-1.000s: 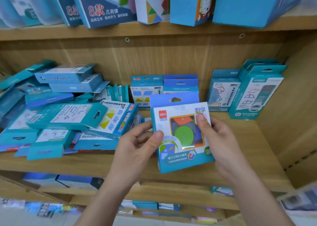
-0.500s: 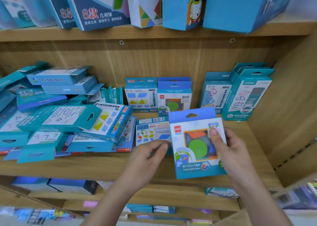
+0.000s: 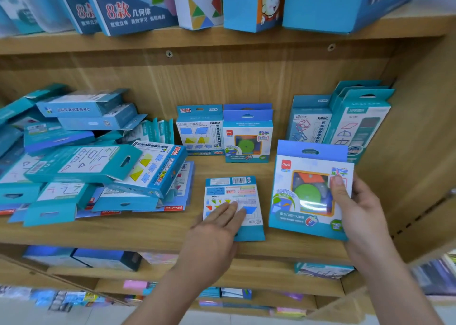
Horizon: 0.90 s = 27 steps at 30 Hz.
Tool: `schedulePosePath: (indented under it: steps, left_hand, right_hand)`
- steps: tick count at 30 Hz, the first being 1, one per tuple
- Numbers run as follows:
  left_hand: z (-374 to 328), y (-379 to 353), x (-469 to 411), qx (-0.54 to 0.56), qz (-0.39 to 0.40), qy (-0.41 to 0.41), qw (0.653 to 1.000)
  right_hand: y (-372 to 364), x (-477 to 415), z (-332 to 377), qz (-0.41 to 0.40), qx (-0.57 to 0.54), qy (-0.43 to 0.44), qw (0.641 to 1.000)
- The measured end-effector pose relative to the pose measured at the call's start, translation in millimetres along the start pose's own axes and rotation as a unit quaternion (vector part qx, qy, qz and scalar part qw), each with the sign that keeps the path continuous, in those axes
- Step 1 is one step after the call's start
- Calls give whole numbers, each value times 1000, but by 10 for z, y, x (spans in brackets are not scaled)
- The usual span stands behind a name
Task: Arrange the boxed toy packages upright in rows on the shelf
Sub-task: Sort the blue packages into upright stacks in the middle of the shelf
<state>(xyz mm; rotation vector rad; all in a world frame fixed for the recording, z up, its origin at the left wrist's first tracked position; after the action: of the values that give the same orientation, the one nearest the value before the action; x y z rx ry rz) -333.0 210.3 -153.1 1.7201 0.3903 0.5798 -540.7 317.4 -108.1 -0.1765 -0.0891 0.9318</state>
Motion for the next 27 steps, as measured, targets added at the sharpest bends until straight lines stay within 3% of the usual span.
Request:
schedulePosePath:
  steps: [4,8,18,21,24,27]
  left_hand:
    - [-201,-29,101,14,-6,-43,999]
    - [-174,55,161,94,4,-35,995]
    - [-129,13,109,234,80,-83,965]
    - [-75,115,116,288,44,-68,954]
    - [59,377,55,328,-61,-20,943]
    - [55,638,-106,450,-102,-40,886]
  right_hand:
    - [-13,-9,-8,20,-14,-4,1000]
    - [-14,-58,-72,36,-57,-25,997]
    - [-98,-110,-167,70,-191,-61,977]
    - [-103,-139,-123,90,-202,-50,974]
    - [-166,-200,-50,117,-200,-34,972]
    - [-350,-288,29,165,-186,-15,968]
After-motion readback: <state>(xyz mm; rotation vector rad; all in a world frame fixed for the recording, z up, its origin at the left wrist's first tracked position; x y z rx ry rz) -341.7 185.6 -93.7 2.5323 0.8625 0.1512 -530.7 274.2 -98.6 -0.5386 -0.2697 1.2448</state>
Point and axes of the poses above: each hand's wrist, its own x-axis away from the middle knuckle, its own y-axis out of the back of the hand, z = x × y, the point moved 7 cm from there along -x, towards the middle knuckle, and after that the axes turned 15 degrees about z, right-handed, at the moved point
